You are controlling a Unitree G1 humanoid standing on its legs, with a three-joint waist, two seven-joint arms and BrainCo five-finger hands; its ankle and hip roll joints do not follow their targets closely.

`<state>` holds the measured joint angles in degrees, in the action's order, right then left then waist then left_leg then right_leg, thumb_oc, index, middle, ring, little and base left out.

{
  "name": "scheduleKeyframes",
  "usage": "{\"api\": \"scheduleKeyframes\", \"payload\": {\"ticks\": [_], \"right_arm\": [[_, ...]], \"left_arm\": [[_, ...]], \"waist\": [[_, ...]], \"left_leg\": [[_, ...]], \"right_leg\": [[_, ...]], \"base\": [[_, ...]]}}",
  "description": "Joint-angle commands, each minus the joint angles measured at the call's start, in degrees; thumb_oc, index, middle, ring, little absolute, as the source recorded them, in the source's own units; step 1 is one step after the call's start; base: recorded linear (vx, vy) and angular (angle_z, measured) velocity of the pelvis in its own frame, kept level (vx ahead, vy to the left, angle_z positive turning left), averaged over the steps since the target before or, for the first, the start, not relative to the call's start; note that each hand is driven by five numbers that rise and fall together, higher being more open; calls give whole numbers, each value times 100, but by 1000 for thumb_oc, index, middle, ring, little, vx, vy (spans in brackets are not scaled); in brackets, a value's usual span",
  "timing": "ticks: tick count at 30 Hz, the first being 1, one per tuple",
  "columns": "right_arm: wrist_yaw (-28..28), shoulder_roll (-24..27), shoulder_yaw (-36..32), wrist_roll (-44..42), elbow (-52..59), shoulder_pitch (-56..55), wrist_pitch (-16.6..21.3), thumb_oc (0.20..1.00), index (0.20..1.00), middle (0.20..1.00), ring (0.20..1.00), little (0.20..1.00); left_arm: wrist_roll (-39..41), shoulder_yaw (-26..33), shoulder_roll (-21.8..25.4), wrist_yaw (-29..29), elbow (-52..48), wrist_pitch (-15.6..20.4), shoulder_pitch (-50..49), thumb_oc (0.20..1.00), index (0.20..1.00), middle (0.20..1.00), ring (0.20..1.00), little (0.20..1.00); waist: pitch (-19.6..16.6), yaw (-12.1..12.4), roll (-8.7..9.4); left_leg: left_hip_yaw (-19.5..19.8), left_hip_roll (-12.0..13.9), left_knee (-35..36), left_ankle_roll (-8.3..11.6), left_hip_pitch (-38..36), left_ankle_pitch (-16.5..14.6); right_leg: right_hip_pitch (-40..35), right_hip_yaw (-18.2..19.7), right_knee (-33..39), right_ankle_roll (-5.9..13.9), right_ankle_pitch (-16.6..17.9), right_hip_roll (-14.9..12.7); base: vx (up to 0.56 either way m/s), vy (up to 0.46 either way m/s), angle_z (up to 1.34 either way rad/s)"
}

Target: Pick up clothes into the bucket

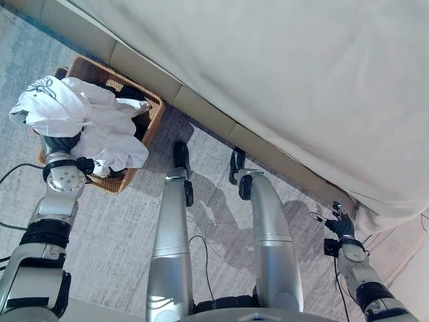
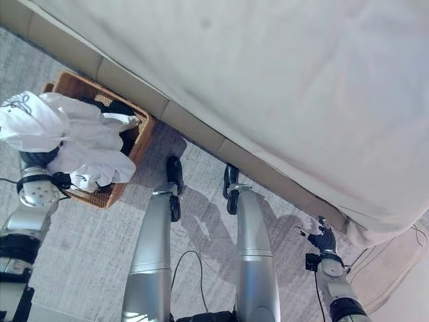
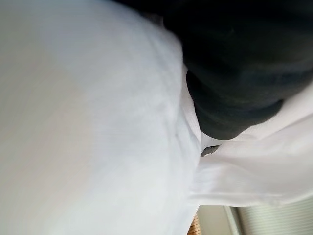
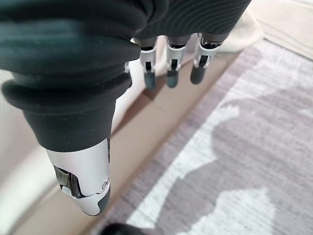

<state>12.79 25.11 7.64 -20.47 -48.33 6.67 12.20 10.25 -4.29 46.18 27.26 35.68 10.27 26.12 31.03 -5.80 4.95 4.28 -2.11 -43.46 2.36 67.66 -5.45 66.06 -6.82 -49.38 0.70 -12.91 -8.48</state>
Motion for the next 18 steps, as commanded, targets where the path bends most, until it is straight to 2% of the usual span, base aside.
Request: {"api": "scheduleKeyframes", "payload": {"ticks": [1,6,7,8,9,12,15,16,18], "right_arm": [[124,-28,144,-288,108,-249,184,1000,1000,1000,1000,1000],[84,-43,220,-388,142,-234,179,1000,1000,1000,1000,1000],[84,-42,220,-389,141,-233,180,1000,1000,1000,1000,1000],[84,-51,229,-386,141,-231,166,1000,1000,1000,1000,1000],[78,-57,233,-403,151,-233,145,1000,1000,1000,1000,1000],[64,-53,221,-420,107,-223,98,1000,1000,1000,1000,1000],[34,-46,224,-402,81,-210,-11,1000,1000,1000,1000,1000],[25,-41,225,-401,133,-181,-66,1000,1000,1000,1000,1000],[21,-34,237,-396,161,-170,-86,1000,1000,1000,1000,1000]], "left_arm": [[60,65,328,276,136,11,-4,200,200,200,200,200],[317,129,252,222,348,-57,-49,200,200,200,200,200],[318,129,253,221,350,-56,-48,282,282,282,282,282],[356,134,213,206,413,-109,-46,740,740,740,740,740],[384,130,170,175,480,-189,-27,1000,1000,1000,1000,1000],[416,122,142,136,460,-251,10,1000,1000,1000,1000,1000],[983,261,-69,57,428,-224,17,1000,1000,1000,1000,1000],[1532,349,-217,30,407,-101,22,1000,1000,1000,1000,1000],[1801,398,-287,25,355,-40,13,1000,1000,1000,1000,1000]], "waist": [[-124,-1,221],[-124,24,286],[-124,24,284],[-124,23,291],[-124,21,301],[-124,26,293],[-124,39,273],[-124,40,265],[-124,45,253]], "left_leg": [[174,-83,-258,-166,-156,-574],[210,-114,-315,-188,16,-579],[211,-114,-316,-188,17,-580],[215,-122,-311,-195,28,-575],[225,-126,-310,-198,46,-570],[234,-134,-275,-199,39,-554],[230,-146,-211,-205,9,-534],[225,-153,-180,-208,-11,-530],[221,-158,-148,-210,-33,-520]], "right_leg": [[-200,181,577,403,409,-269],[-77,133,598,401,420,-255],[-77,132,598,401,420,-255],[-57,119,596,399,421,-255],[-45,121,602,397,425,-257],[-57,111,630,391,426,-262],[-75,113,661,376,426,-262],[-93,120,699,368,435,-263],[-97,121,711,363,437,-262]], "base": [[16,-18,3],[8,-5,5],[3,12,4],[2,9,3],[0,0,0],[0,0,0],[0,0,0],[0,0,0],[0,0,0]]}}
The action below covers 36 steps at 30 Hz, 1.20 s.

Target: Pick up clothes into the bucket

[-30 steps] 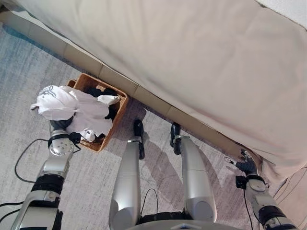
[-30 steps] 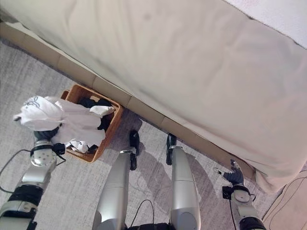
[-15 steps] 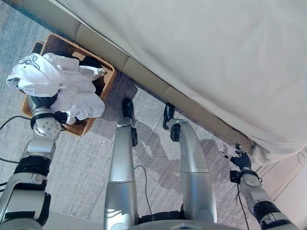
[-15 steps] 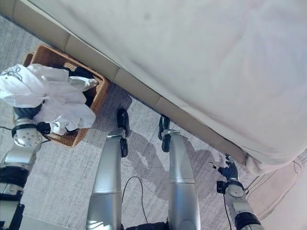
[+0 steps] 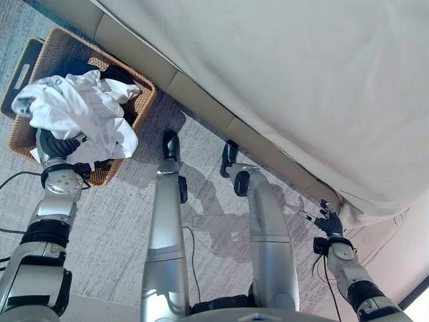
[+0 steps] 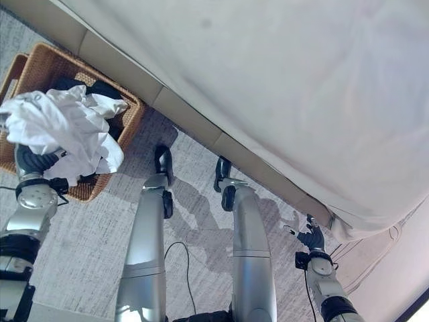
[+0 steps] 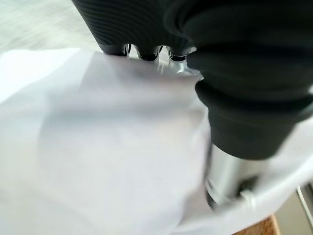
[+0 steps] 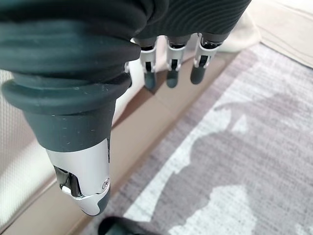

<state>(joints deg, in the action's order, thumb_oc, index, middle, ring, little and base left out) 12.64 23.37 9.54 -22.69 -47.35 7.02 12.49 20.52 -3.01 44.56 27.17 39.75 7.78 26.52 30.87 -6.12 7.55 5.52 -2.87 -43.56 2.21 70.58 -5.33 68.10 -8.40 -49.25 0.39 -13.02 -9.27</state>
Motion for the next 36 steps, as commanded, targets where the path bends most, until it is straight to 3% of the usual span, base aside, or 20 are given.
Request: {"api": "scheduleKeyframes", "payload": {"ticks": [1,8,18,22,26,27,31,32,36], "right_arm": [[30,149,42,-191,114,-202,-132,1000,1000,1000,1000,1000],[105,162,11,-182,171,-224,-181,1000,1000,1000,1000,1000],[246,56,-26,-117,107,-190,-221,1000,1000,1000,1000,1000],[263,28,-98,-19,110,-155,-177,1000,1000,1000,1000,1000],[244,-26,-295,119,-294,-1,-152,1000,1000,1000,1000,1000],[244,-75,-362,133,-378,47,-135,1000,1000,1000,1000,1000],[239,-164,-432,332,-629,35,-163,1000,1000,1000,1000,1000],[210,-208,-496,440,-779,13,-194,1000,1000,1000,1000,1000],[36,-251,-503,643,-1003,-119,-286,1000,1000,1000,1000,1000]], "left_arm": [[1147,345,-211,40,-58,313,-24,1000,1000,1000,1000,1000],[2118,776,-594,349,-144,605,-165,1000,1000,1000,1000,1000],[2088,847,-1334,413,-196,629,-648,1000,1000,1000,1000,1000],[1882,740,-1754,66,-175,708,-1002,1000,1000,1000,1000,1000],[2140,592,-2285,-902,499,682,-1335,1000,1000,1000,1000,1000],[2135,557,-2393,-1090,685,674,-1326,1000,1000,1000,1000,1000],[2079,504,-2711,-1438,1041,687,-1472,1000,1000,1000,1000,1000],[2142,464,-2918,-1699,1121,657,-1610,1000,1000,1000,1000,1000],[2102,453,-3107,-2120,1398,541,-1919,1000,1000,1000,1000,1000]], "waist": [[-108,81,-14],[-108,83,-62],[-108,196,-228],[-108,282,-389],[-108,319,-643],[-108,302,-699],[-108,284,-809],[-169,284,-882],[-594,306,-972]], "left_leg": [[88,-83,-96,-190,-346,-525],[50,-83,148,-161,-547,-445],[-58,-102,688,-161,-1348,-274],[-103,-168,1028,-150,-2064,-181],[-68,-204,1666,-86,-3288,-27],[-82,-191,1910,-74,-3489,224],[-15,-126,2366,-18,-4367,334],[34,-87,2692,12,-4914,397],[64,-27,3141,53,-5444,507]], "right_leg": [[-314,276,720,393,446,-183],[-475,283,899,396,486,-182],[-1102,342,1176,415,535,-174],[-1742,376,1239,384,459,-198],[-2926,318,1629,365,398,-178],[-3136,244,1834,330,588,-171],[-4006,171,2220,331,599,-107],[-4520,120,2495,335,627,-59],[-5035,45,2933,357,722,37]], "base": [[0,0,0],[0,0,0],[0,0,0],[-5,-13,-4],[-7,-49,7],[-62,-11,5],[42,-74,8],[137,-137,8],[122,-77,-2]]}}
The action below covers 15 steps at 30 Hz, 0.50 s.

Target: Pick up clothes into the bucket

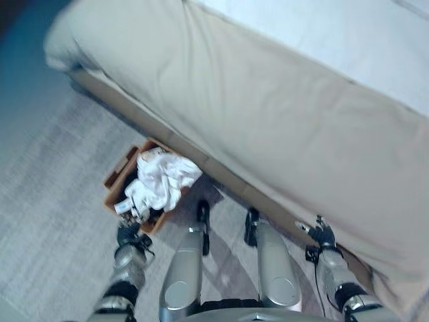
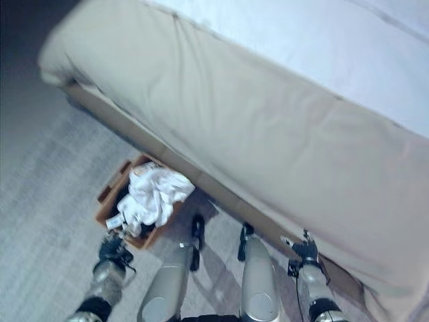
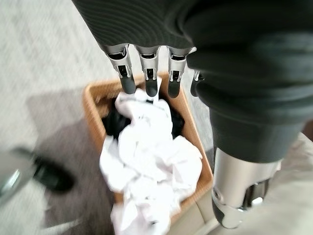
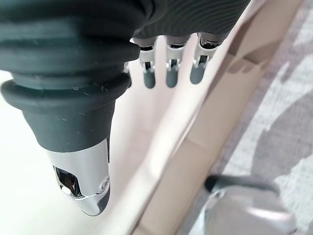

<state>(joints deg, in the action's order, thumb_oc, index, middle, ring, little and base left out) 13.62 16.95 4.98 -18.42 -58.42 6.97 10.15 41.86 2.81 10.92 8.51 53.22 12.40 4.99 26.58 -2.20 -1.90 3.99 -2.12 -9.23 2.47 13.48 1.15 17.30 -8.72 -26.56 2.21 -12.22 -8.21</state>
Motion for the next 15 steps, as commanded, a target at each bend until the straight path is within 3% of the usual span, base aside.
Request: {"api": "scheduleKeyframes", "payload": {"ticks": [1,2,4,8,10,15], "right_arm": [[-138,377,-22,324,41,-186,-90,1000,1000,1000,1000,1000],[-249,374,-16,495,-26,-305,-133,1000,1000,1000,1000,1000],[-366,373,-20,603,-109,-427,-182,1000,1000,1000,1000,1000],[-568,359,-55,633,-231,-570,-241,1000,1000,1000,1000,1000],[-754,310,-103,577,-395,-682,-279,1000,1000,1000,1000,1000],[-838,225,-98,654,-621,-760,-346,1000,1000,1000,1000,1000]], "left_arm": [[-137,-157,215,-392,101,25,116,1000,1000,1000,1000,1000],[-500,-283,217,-518,111,22,-91,1000,1000,1000,1000,1000],[-1085,-411,241,-553,349,-50,-240,1000,1000,1000,1000,1000],[-1408,-419,203,-670,516,-127,-406,1000,1000,1000,1000,1000],[-1998,-535,184,-770,765,-212,-569,1000,1000,1000,1000,1000],[-2662,-640,96,-700,1139,-283,-655,1000,1000,1000,1000,1000]], "waist": [[-300,-81,-46],[-561,-66,-75],[-741,-63,-88],[-1024,-54,-75],[-1353,-29,-3],[-1591,-4,69]], "left_leg": [[218,-89,-167,40,85,-121],[200,-78,-31,61,-160,-114],[174,-60,47,83,-436,-146],[135,-29,59,102,-683,-191],[22,4,2,139,-963,-305],[-81,48,18,144,-1270,-401]], "right_leg": [[-154,56,829,186,665,-35],[-411,38,1050,195,695,23],[-729,24,1247,194,702,78],[-1082,28,1542,200,765,138],[-1575,54,2000,211,815,196],[-2029,43,2347,231,868,230]], "base": [[146,-94,-8],[182,-118,-4],[133,-75,8],[69,-39,-2],[112,-49,-5],[84,-26,-7]]}}
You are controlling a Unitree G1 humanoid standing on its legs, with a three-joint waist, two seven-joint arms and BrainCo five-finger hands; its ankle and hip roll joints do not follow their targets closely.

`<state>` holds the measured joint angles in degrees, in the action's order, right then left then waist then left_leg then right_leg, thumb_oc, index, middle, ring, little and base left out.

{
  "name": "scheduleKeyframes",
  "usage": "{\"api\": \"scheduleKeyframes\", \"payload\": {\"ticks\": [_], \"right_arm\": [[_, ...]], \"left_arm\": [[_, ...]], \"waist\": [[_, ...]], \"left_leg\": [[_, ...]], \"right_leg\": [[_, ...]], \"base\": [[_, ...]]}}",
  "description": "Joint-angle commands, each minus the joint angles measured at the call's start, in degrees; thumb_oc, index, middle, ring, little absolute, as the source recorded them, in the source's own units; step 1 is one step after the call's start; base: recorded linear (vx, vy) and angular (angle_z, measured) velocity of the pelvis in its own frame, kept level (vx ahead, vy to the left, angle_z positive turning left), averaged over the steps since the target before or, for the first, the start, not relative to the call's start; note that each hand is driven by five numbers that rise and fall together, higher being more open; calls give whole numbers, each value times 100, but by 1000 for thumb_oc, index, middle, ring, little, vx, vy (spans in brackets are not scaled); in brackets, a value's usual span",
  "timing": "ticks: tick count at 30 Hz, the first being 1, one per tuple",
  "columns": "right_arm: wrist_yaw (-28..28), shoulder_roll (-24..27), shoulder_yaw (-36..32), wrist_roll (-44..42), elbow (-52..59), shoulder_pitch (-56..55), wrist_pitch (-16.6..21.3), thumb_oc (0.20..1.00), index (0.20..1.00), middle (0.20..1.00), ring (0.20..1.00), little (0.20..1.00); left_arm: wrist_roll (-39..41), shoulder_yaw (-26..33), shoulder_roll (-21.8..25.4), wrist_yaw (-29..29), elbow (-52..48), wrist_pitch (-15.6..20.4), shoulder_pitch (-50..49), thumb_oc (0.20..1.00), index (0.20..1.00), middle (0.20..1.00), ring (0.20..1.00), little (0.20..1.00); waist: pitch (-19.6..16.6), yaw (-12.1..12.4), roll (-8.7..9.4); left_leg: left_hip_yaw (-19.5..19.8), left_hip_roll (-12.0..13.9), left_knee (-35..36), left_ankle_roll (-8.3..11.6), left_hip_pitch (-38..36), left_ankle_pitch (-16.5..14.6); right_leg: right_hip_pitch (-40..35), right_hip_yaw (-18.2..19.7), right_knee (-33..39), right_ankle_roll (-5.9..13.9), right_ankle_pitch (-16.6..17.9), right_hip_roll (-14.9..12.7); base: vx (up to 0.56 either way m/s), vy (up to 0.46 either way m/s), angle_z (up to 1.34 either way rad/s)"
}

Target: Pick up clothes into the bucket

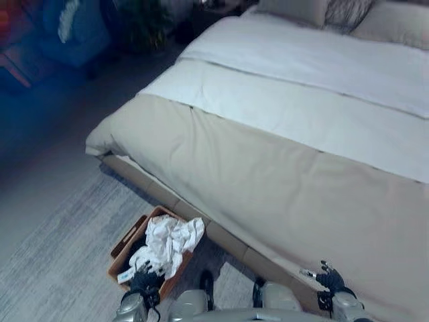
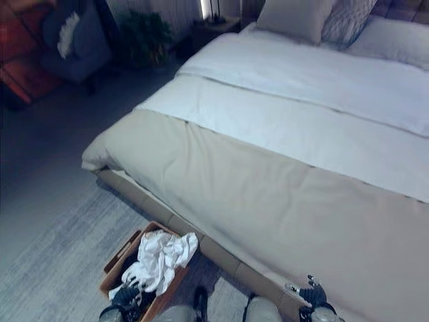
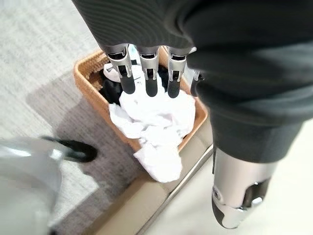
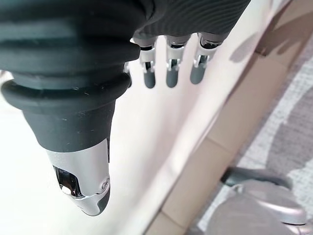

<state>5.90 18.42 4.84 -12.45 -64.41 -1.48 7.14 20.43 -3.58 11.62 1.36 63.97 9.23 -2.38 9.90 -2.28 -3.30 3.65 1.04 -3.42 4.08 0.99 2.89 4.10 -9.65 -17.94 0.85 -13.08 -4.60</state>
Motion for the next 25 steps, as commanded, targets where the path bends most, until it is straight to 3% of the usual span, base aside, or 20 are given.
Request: {"api": "scheduleKeyframes", "payload": {"ticks": [1,12,25], "right_arm": [[-72,60,-76,87,-41,69,-51,1000,1000,1000,1000,1000],[-238,-170,89,186,-179,-50,-111,1000,1000,1000,1000,1000],[-201,-323,126,276,-363,-139,-119,1000,1000,1000,1000,1000]], "left_arm": [[-555,23,-3,-8,154,-10,70,1000,1000,1000,1000,1000],[-935,-169,-164,-114,330,-114,-31,1000,1000,1000,1000,1000],[-894,-89,-250,-22,450,-95,-116,1000,1000,1000,1000,1000]], "waist": [[19,8,226],[-325,-61,294],[-370,-58,307]], "left_leg": [[-76,-256,-527,-25,-95,-594],[-223,-156,-20,-76,-657,-605],[-249,-181,93,-100,-824,-629]], "right_leg": [[-778,159,1522,372,962,-125],[-1163,202,1691,421,979,-79],[-1363,219,1889,480,1047,-122]], "base": [[74,-16,-8],[38,2,-7],[2,2,-1]]}}
